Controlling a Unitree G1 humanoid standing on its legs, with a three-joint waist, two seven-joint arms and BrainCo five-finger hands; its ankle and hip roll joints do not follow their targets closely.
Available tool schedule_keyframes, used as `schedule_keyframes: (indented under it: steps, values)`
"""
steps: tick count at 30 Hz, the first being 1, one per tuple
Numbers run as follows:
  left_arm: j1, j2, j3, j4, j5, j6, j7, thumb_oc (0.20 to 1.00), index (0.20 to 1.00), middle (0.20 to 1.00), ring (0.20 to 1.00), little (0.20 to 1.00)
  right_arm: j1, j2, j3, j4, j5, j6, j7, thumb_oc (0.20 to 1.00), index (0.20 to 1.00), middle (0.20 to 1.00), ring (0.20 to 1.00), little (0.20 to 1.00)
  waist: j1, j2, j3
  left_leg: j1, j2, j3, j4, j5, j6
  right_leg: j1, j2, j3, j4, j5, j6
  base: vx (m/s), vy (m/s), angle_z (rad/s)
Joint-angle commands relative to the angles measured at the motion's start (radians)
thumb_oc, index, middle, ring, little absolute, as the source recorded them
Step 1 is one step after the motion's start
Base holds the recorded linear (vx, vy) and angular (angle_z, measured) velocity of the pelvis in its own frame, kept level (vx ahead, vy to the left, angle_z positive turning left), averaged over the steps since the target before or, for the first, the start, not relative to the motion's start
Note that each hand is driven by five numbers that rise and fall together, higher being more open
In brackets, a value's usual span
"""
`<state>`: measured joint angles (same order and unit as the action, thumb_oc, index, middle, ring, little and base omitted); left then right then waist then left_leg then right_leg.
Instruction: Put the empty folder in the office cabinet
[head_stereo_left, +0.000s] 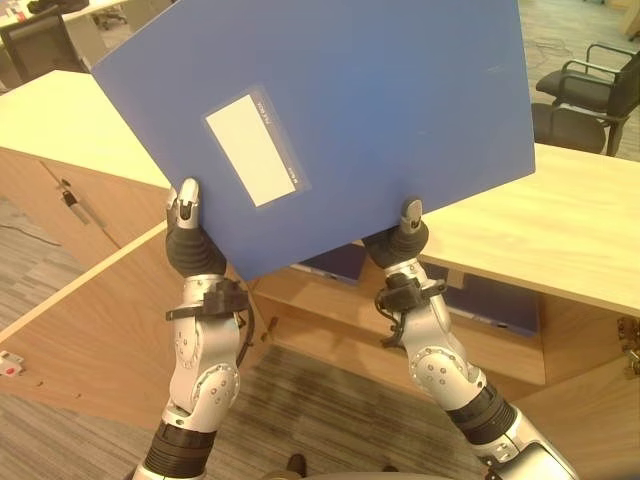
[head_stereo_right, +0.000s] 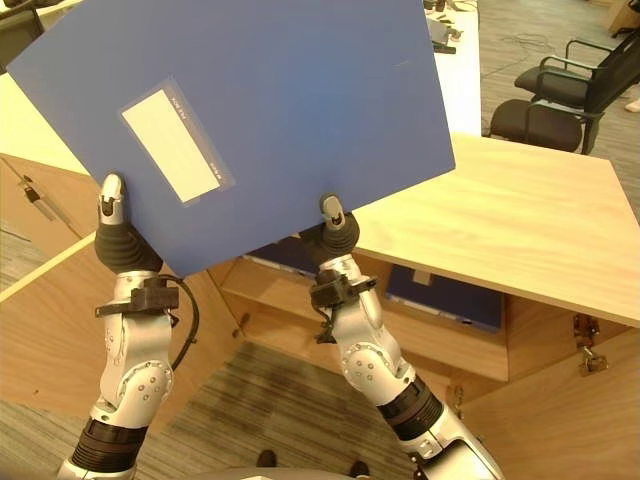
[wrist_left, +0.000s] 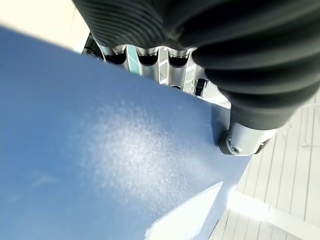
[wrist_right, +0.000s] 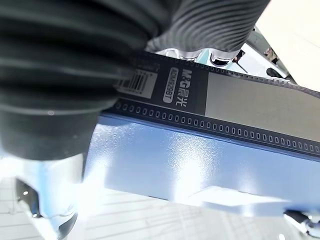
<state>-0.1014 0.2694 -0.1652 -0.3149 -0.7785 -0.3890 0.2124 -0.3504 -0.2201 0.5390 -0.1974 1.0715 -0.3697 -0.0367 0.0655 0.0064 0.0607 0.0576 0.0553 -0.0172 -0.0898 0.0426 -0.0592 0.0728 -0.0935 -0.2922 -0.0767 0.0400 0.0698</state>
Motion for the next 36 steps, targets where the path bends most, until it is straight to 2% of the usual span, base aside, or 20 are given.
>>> schedule_keyframes:
  steps: [1, 3, 4, 5, 6, 7, 17, 33, 34, 35, 36]
  values:
    - [-0.05, 0.038, -0.078, -0.005, 0.049, -0.004, -0.055, 0.2, 0.2, 0.2, 0.2, 0.2, -0.047, 0.058, -0.011, -0.035, -0.158, -0.011, -0.034, 1.0, 1.0, 1.0, 1.0, 1.0, 0.004, -0.041, -0.035, 0.025, 0.033, -0.01, 0.003, -0.058, -0.017, -0.041, -0.093, 0.059, 0.141, -0.075, 0.086, 0.0, 0.0, 0.0]
    - [-0.053, 0.04, -0.077, -0.002, 0.052, -0.006, -0.051, 0.2, 0.2, 0.2, 0.2, 0.2, -0.045, 0.037, -0.027, -0.021, -0.24, 0.003, -0.078, 1.0, 1.0, 1.0, 1.0, 1.0, 0.002, -0.042, -0.035, 0.026, 0.033, -0.009, 0.003, -0.059, -0.016, -0.041, -0.093, 0.06, 0.14, -0.075, 0.086, 0.0, 0.0, 0.0]
    - [-0.052, 0.042, -0.073, -0.001, 0.054, -0.008, -0.046, 0.2, 0.2, 0.2, 0.2, 0.2, -0.035, 0.026, -0.044, -0.027, -0.314, 0.02, -0.101, 0.595, 0.595, 0.595, 0.595, 0.595, 0.001, -0.042, -0.035, 0.026, 0.033, -0.01, 0.003, -0.06, -0.015, -0.04, -0.094, 0.061, 0.139, -0.075, 0.086, 0.0, 0.0, 0.0]
    - [-0.052, 0.042, -0.073, -0.001, 0.054, -0.008, -0.046, 0.2, 0.2, 0.2, 0.2, 0.2, -0.034, 0.026, -0.044, -0.028, -0.315, 0.021, -0.103, 0.595, 0.595, 0.595, 0.595, 0.595, 0.001, -0.042, -0.035, 0.026, 0.033, -0.01, 0.003, -0.061, -0.015, -0.04, -0.094, 0.061, 0.139, -0.075, 0.086, 0.0, 0.0, 0.0]
    - [-0.052, 0.042, -0.073, -0.001, 0.054, -0.008, -0.046, 0.2, 0.2, 0.2, 0.2, 0.2, -0.034, 0.026, -0.044, -0.029, -0.315, 0.021, -0.103, 0.46, 0.46, 0.46, 0.46, 0.46, 0.001, -0.042, -0.035, 0.026, 0.033, -0.01, 0.003, -0.061, -0.015, -0.04, -0.094, 0.061, 0.139, -0.075, 0.086, 0.0, 0.0, 0.0]
    - [-0.055, 0.041, -0.067, 0.003, 0.058, -0.013, -0.037, 0.2, 0.2, 0.2, 0.2, 0.2, -0.028, 0.017, -0.053, -0.013, -0.37, 0.031, -0.133, 0.2, 0.2, 0.2, 0.2, 0.2, -0.001, -0.043, -0.035, 0.026, 0.033, -0.011, 0.003, -0.062, -0.015, -0.04, -0.094, 0.063, 0.138, -0.075, 0.086, 0.0, 0.0, 0.0]
    - [-0.053, 0.04, -0.033, -0.005, 0.085, -0.017, -0.007, 0.2, 0.2, 0.2, 0.2, 0.2, -0.008, 0.007, -0.08, 0.014, -0.448, 0.053, -0.18, 0.2, 0.2, 0.2, 0.2, 0.2, -0.002, -0.046, -0.03, 0.029, 0.031, -0.01, 0.003, -0.065, -0.014, -0.037, -0.093, 0.064, 0.133, -0.076, 0.087, 0.0, 0.0, 0.0]
    - [-0.05, 0.037, -0.024, -0.006, 0.078, -0.017, -0.022, 0.2, 0.2, 0.2, 0.2, 0.2, -0.002, 0.006, -0.089, 0.015, -0.4, 0.043, -0.159, 0.2, 0.2, 0.2, 0.2, 0.2, 0.002, -0.048, -0.029, 0.032, 0.032, -0.009, 0.003, -0.065, -0.013, -0.035, -0.09, 0.065, 0.133, -0.077, 0.085, 0.0, 0.0, 0.0]
    - [-0.045, 0.037, -0.022, -0.006, 0.075, -0.013, -0.023, 0.282, 0.282, 0.282, 0.282, 0.282, -0.001, 0.006, -0.09, 0.012, -0.391, 0.041, -0.153, 0.2, 0.2, 0.2, 0.2, 0.2, 0.002, -0.048, -0.029, 0.032, 0.031, -0.009, 0.003, -0.065, -0.013, -0.035, -0.09, 0.065, 0.132, -0.077, 0.085, 0.0, 0.0, 0.0]
    - [-0.042, 0.039, -0.02, -0.006, 0.076, -0.011, -0.023, 0.805, 0.805, 0.805, 0.805, 0.805, 0.0, 0.006, -0.09, 0.009, -0.385, 0.039, -0.147, 0.2, 0.2, 0.2, 0.2, 0.2, 0.002, -0.048, -0.029, 0.032, 0.032, -0.008, 0.003, -0.065, -0.014, -0.034, -0.089, 0.064, 0.132, -0.077, 0.085, 0.0, 0.0, 0.0]
    - [-0.037, 0.04, -0.018, -0.002, 0.078, -0.008, -0.023, 1.0, 1.0, 1.0, 1.0, 1.0, 0.002, 0.004, -0.093, 0.008, -0.379, 0.036, -0.139, 0.2, 0.2, 0.2, 0.2, 0.2, 0.003, -0.048, -0.029, 0.033, 0.032, -0.009, 0.003, -0.065, -0.014, -0.034, -0.089, 0.064, 0.132, -0.077, 0.084, 0.0, 0.0, 0.0]
